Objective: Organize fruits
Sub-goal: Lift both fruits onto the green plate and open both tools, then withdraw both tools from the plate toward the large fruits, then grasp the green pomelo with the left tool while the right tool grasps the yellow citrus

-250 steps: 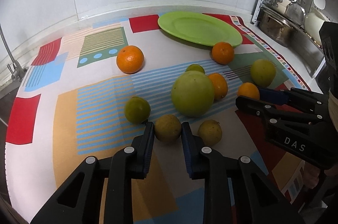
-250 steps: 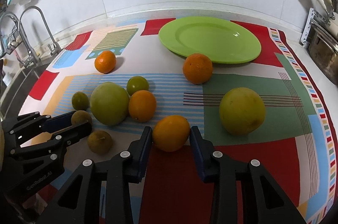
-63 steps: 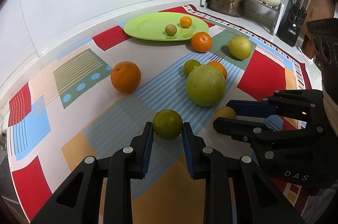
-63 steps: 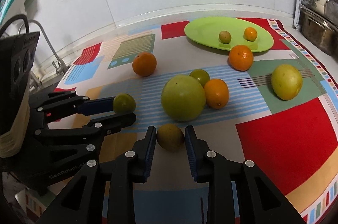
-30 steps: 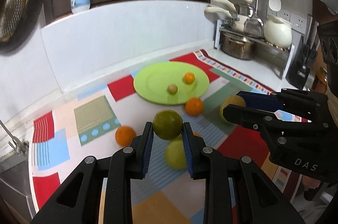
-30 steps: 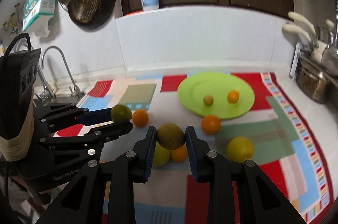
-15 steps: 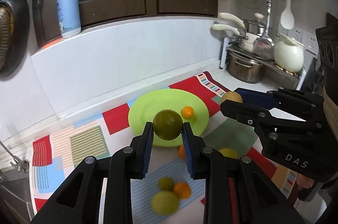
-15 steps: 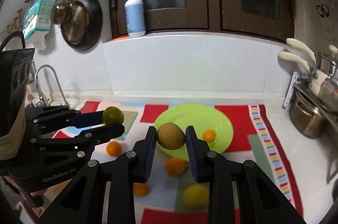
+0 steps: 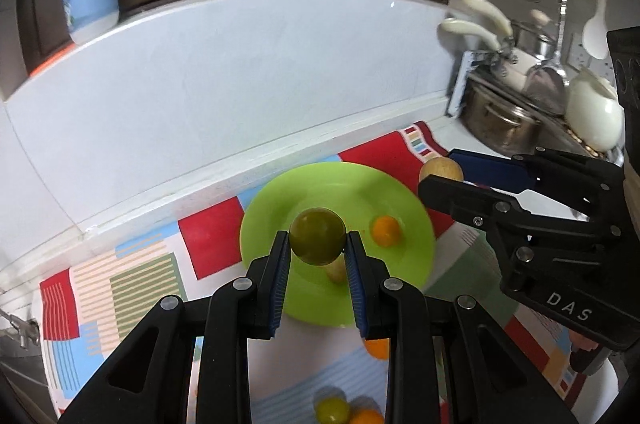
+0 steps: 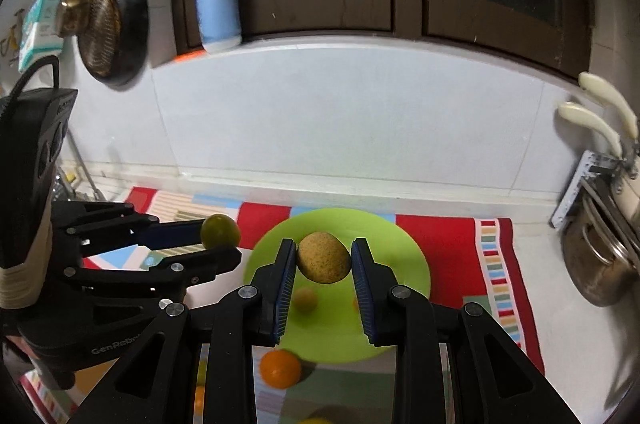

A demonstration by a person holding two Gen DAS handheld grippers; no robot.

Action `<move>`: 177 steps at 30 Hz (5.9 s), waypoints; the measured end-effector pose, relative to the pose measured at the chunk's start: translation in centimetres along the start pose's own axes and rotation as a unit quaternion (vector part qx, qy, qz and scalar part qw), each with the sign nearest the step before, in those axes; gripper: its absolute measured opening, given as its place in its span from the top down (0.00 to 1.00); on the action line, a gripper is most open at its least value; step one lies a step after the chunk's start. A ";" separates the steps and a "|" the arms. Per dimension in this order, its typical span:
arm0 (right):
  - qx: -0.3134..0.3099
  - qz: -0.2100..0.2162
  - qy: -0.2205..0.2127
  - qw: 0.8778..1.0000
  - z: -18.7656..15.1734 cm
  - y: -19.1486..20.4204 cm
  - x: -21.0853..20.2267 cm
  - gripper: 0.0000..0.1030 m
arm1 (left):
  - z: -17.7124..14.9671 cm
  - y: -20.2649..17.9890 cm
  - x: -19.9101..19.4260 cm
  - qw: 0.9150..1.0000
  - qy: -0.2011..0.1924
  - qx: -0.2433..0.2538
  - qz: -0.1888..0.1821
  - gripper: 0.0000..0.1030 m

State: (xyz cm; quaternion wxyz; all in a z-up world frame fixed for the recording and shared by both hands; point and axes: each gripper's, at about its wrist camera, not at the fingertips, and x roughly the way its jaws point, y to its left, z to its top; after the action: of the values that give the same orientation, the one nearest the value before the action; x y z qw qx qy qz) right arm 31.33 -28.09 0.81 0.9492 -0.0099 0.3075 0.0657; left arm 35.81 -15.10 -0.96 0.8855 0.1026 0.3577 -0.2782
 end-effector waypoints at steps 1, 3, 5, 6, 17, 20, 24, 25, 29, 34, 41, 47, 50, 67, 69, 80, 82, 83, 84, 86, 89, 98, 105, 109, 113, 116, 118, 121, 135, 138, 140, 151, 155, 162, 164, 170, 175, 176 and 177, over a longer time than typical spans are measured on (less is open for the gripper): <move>0.000 0.001 0.004 1.000 0.1 -0.2 0.6 0.71 | 0.2 0.2 0.6 1.000 0.004 -0.001 0.001 0.73; 0.003 0.003 0.013 1.000 0.2 -0.9 2.1 0.71 | 0.5 0.5 1.9 1.000 0.014 -0.001 0.002 0.73; 0.008 0.004 0.022 1.000 0.1 -1.6 3.4 0.71 | 0.8 0.8 3.2 1.000 0.024 0.000 0.002 0.73; 0.010 0.006 0.027 1.000 0.1 -1.9 4.2 0.71 | 0.9 1.0 3.7 1.000 0.028 0.000 0.002 0.73; 0.039 0.019 0.073 0.996 -1.0 -5.0 10.5 0.71 | 0.9 1.1 9.8 0.997 0.074 0.005 -0.004 0.73; 0.041 0.018 0.077 0.996 -1.1 -5.2 11.3 0.71 | 1.0 1.2 10.4 0.997 0.076 0.008 0.002 0.69; 0.048 0.015 0.081 0.995 -0.9 -5.3 11.5 0.61 | 1.1 1.6 9.8 0.997 0.071 0.002 0.006 0.60; 0.049 0.013 0.079 0.996 -0.9 -5.3 11.3 0.61 | 1.1 1.7 9.4 0.998 0.068 0.000 0.010 0.58; 0.047 0.005 0.068 0.997 -0.7 -4.9 9.8 0.61 | 0.9 1.9 7.2 0.999 0.050 -0.004 0.018 0.48; 0.035 -0.015 0.043 0.998 -0.6 -3.8 6.7 0.48 | 0.2 2.3 3.6 0.999 0.023 -0.011 0.047 0.36; 0.031 -0.052 0.006 0.998 -1.0 -2.3 1.6 0.34 | -1.5 1.9 -1.6 0.996 -0.016 -0.025 0.089 0.21; 0.031 -0.064 -0.013 0.997 -2.0 -0.9 -2.3 0.29 | -3.1 1.1 -5.5 0.992 -0.038 -0.045 0.114 0.13; 0.030 -0.068 -0.020 0.997 -2.6 -0.3 -3.9 0.27 | -4.1 0.8 -7.5 0.990 -0.047 -0.047 0.124 0.10; 0.051 -0.079 -0.016 0.995 -7.5 1.0 -8.8 0.21 | -10.0 -1.4 -12.0 0.982 -0.066 -0.038 0.171 0.05; 0.054 -0.077 -0.011 0.996 -8.2 1.0 -8.9 0.21 | -10.8 -1.6 -12.0 0.983 -0.063 -0.044 0.168 0.05; 0.045 -0.064 0.036 0.996 -11.7 1.5 -7.7 0.21 | -14.8 -2.3 -9.1 0.987 0.000 -0.047 0.155 0.05; 0.046 -0.064 0.048 0.996 -12.3 1.5 -7.2 0.21 | -15.3 -2.3 -8.4 0.988 0.012 -0.048 0.149 0.05; 0.046 -0.064 0.055 0.995 -12.6 1.5 -6.9 0.21 | -15.5 -2.3 -8.0 0.988 0.018 -0.049 0.146 0.05; 0.046 -0.063 0.060 0.995 -12.9 1.4 -6.7 0.21 | -15.8 -2.3 -7.8 0.988 0.021 -0.049 0.142 0.05; 0.047 -0.059 0.072 0.995 -13.5 1.3 -6.1 0.21 | -16.1 -2.4 -6.9 0.989 0.029 -0.047 0.134 0.05; 0.049 -0.053 0.090 0.993 -14.2 1.1 -5.0 0.21 | -16.6 -2.4 -5.8 0.991 0.036 -0.044 0.121 0.06; 0.040 -0.045 0.115 0.992 -14.9 1.2 -2.7 0.26 | -16.9 -1.9 -3.6 0.995 0.043 -0.032 0.082 0.20; 0.043 -0.041 0.129 0.990 -15.0 1.3 -1.2 0.33 | -16.8 -1.1 -2.4 0.996 0.055 -0.048 0.056 0.35; 0.045 -0.036 0.133 0.989 -15.1 1.3 -0.6 0.38 | -16.9 -1.0 -1.8 0.996 0.060 -0.049 0.043 0.41; 0.046 -0.034 0.137 0.989 -15.3 1.2 -0.1 0.43 | -16.8 -1.1 -1.5 0.996 0.061 -0.055 0.028 0.49; 0.047 -0.036 0.137 0.989 -15.3 1.1 0.2 0.48 | -16.8 -1.0 -1.4 0.996 0.060 -0.057 0.024 0.52; 0.047 -0.038 0.135 0.989 -15.2 1.1 0.2 0.50 | -16.8 -1.1 -1.4 0.996 0.059 -0.058 0.023 0.52; 0.044 -0.040 0.134 0.989 -15.2 1.2 0.3 0.51 | -16.7 -1.1 -1.4 0.996 0.061 -0.060 0.025 0.52; 0.045 -0.022 0.120 0.992 -15.1 2.4 -1.7 0.51 | -16.2 -1.2 -3.9 0.997 0.038 -0.060 0.035 0.52; 0.046 -0.021 0.112 0.992 -14.7 2.6 -2.4 0.51 | -15.8 -1.2 -4.7 0.997 0.030 -0.061 0.033 0.52; 0.047 -0.020 0.106 0.993 -14.4 2.7 -2.9 0.51 | -15.4 -1.2 -5.2 0.997 0.024 -0.060 0.033 0.52; 0.052 -0.030 0.052 0.997 -11.8 3.1 -6.5 0.51 | -12.7 -1.9 -8.0 0.999 -0.020 -0.045 0.021 0.52; 0.054 -0.034 0.031 0.997 -10.7 3.0 -7.5 0.51 | -11.5 -2.1 -8.7 0.999 -0.036 -0.039 0.015 0.52; 0.060 -0.038 0.005 0.997 -8.9 2.5 -8.4 0.51 | -9.1 -2.4 -9.5 0.998 -0.063 -0.023 0.020 0.52; 0.061 -0.037 0.000 0.997 -8.4 2.3 -8.5 0.51 | -8.4 -2.4 -9.7 0.997 -0.071 -0.017 0.022 0.52; 0.059 -0.039 -0.020 0.997 -6.4 1.7 -8.5 0.51 | -6.2 -2.5 -9.7 0.996 -0.087 -0.008 0.026 0.52; 0.054 -0.040 -0.032 0.997 -4.8 1.2 -8.0 0.51 | -4.3 -2.4 -8.8 0.996 -0.089 -0.004 0.028 0.52; 0.054 -0.040 -0.033 0.997 -4.4 1.0 -7.8 0.51 | -4.0 -2.3 -8.6 0.996 -0.089 -0.006 0.026 0.52; 0.054 -0.039 -0.034 0.997 -4.1 0.9 -7.7 0.51 | -3.7 -2.2 -8.4 0.996 -0.088 -0.007 0.025 0.52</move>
State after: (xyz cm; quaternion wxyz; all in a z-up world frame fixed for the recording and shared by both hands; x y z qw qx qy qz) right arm 22.64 -28.38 1.96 0.9601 0.0318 0.2777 0.0123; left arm 27.44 -12.01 2.22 0.9209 0.0805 0.2775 -0.2617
